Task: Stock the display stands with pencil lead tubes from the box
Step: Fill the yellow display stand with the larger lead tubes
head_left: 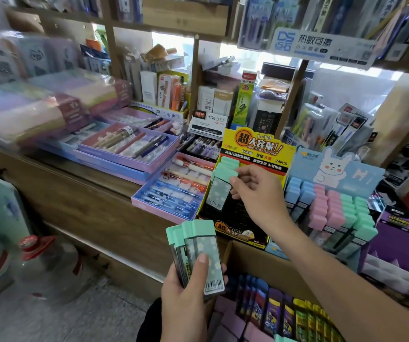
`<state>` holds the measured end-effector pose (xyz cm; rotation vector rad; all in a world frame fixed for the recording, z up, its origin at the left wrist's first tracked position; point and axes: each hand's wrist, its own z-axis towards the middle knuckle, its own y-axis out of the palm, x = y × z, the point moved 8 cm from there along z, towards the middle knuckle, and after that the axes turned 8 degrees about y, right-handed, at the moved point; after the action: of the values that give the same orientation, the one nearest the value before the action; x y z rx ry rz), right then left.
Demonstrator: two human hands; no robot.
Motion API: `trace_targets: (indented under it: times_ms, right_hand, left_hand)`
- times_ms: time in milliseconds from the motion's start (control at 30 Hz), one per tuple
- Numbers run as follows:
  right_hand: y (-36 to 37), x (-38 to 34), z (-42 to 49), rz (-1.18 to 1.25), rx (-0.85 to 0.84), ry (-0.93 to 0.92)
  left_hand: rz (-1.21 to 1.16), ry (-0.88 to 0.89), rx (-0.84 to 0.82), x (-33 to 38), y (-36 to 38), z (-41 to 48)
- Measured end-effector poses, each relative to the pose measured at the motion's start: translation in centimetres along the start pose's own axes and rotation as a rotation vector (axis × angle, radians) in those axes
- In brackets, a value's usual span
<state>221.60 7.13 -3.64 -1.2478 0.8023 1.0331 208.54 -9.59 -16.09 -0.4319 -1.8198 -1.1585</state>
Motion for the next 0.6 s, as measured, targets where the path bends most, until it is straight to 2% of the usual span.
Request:
trace_targets:
  times_ms: [600]
  right_hand:
    - [0.99, 0.78, 0.38, -0.231, 0.005, -0.071]
  left_hand:
    - [0.003, 0.008, -0.017, 0.05, 0.25, 0.05]
